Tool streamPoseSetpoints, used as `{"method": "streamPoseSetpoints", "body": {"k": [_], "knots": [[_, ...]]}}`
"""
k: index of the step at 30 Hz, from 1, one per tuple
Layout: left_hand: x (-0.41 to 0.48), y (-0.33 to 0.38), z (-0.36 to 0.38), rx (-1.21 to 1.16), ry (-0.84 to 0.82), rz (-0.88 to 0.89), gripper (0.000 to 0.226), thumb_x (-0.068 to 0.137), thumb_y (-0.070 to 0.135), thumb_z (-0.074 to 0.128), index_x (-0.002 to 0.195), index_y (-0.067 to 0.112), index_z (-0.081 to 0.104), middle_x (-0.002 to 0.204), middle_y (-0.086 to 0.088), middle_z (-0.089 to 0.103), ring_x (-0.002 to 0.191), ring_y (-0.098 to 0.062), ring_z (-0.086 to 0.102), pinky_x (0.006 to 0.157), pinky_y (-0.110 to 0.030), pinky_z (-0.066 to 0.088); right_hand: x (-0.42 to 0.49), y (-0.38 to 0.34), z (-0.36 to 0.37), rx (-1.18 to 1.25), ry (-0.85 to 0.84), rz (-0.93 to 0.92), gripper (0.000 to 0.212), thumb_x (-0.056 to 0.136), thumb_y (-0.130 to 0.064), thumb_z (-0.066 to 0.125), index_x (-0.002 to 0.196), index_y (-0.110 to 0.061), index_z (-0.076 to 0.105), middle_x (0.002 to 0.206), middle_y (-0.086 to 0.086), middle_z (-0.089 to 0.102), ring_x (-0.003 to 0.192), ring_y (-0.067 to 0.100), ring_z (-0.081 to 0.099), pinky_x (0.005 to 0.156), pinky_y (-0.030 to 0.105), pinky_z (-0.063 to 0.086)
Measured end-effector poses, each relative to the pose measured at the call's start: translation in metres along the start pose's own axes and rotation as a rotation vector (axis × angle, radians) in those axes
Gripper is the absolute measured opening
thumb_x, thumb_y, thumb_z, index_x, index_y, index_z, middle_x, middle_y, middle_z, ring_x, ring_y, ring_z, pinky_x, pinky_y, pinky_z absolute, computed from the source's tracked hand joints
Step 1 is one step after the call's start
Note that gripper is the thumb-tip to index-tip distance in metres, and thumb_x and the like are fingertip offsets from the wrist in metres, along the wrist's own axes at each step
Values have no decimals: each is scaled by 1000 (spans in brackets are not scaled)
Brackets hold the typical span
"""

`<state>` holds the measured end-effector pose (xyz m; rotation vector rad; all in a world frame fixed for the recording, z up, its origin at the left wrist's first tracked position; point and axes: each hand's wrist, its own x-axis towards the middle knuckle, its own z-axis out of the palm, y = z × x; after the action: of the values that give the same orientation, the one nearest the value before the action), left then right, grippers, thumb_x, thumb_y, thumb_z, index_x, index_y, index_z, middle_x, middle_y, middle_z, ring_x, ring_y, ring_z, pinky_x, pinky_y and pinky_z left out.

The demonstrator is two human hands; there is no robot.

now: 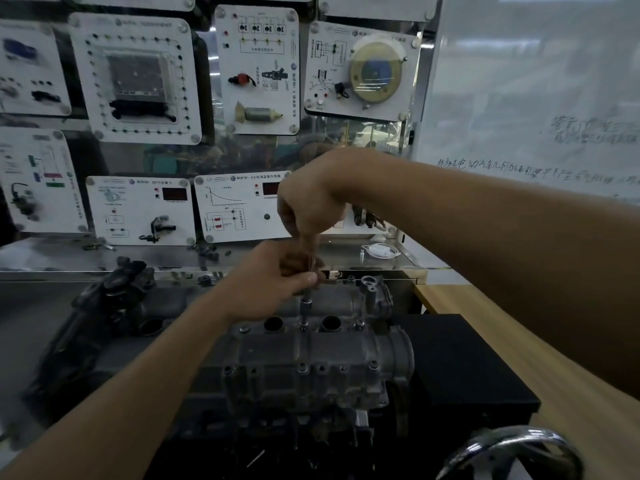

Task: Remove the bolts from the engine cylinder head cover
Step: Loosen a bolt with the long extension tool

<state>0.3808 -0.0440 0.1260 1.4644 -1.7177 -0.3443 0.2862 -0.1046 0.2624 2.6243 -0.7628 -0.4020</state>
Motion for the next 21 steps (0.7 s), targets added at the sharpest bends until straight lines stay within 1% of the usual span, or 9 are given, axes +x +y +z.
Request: {"method": "streamPoseSetpoints", "body": {"k": [2, 4, 7, 10, 11, 13, 15, 18, 21], "knots": [[3, 6, 5, 154, 176, -5, 23, 79, 33, 80, 85, 15, 68, 74, 0, 73, 68, -12, 69, 66, -31, 58, 0, -4, 1, 11, 18, 14, 38, 90, -49, 63, 87, -12, 72, 65, 1, 72, 54, 12, 67, 57, 29, 52], [5, 8, 9, 167, 277, -16, 36, 71, 48, 83, 87, 21, 65, 76, -2, 68, 68, -17, 63, 63, -35, 53, -1, -7, 2, -70, 7, 59, 45, 94, -49, 57, 69, -13, 69, 42, -5, 61, 35, 8, 53, 50, 26, 45], [0, 3, 4, 2, 91, -31, 42, 77, 49, 78, 112, 34, 61, 103, 3, 71, 89, -12, 68, 80, -32, 58, -2, -8, 2, -85, -16, 53, 34, 88, -46, 68, 76, -14, 72, 54, -5, 65, 42, 9, 56, 48, 24, 48], [-5, -2, -1, 23, -67, -45, 29, 87, 24, 73, 114, 28, 65, 107, 12, 73, 98, 0, 68, 94, -33, 55, -4, -11, -2, -33, 26, 17, 38, 76, -43, 81, 98, -13, 72, 92, 0, 73, 82, 18, 69, 74, 33, 57], [-4, -3, 0, 71, -33, -39, 19, 88, 21, 72, 107, 24, 69, 98, 9, 76, 91, -3, 71, 91, -36, 57, -4, -13, -3, -25, 23, 21, 41, 76, -47, 80, 97, -13, 72, 92, 0, 73, 81, 19, 68, 73, 34, 56], [-3, 0, 1, 146, 85, -8, 7, 86, 25, 75, 88, 20, 71, 77, 3, 75, 73, -9, 71, 77, -40, 60, -5, -16, -7, -40, -8, 29, 39, 81, -54, 72, 81, -15, 71, 76, -1, 68, 59, 16, 59, 60, 29, 49], [-5, 0, -4, 166, 210, 4, 17, 78, 33, 81, 79, 19, 71, 68, 3, 73, 62, -9, 69, 67, -37, 60, -7, -19, -14, -49, 25, 34, 38, 88, -50, 66, 72, -16, 68, 67, -2, 65, 49, 14, 54, 53, 26, 44], [-14, -6, -26, 95, 333, -2, 22, 72, 36, 84, 77, 20, 70, 68, 8, 73, 59, -7, 70, 57, -24, 59, -6, -23, -21, 74, 245, -24, 33, 90, -40, 68, 78, -10, 74, 75, 1, 74, 60, 16, 66, 56, 27, 51], [-28, -16, -45, 73, 353, -44, 24, 71, 37, 82, 77, 18, 69, 68, 7, 73, 59, -10, 70, 56, -23, 58, 2, -40, -21, 263, 441, -96, 31, 82, -34, 77, 69, -6, 71, 69, 7, 74, 57, 18, 65, 54, 24, 52]]}}
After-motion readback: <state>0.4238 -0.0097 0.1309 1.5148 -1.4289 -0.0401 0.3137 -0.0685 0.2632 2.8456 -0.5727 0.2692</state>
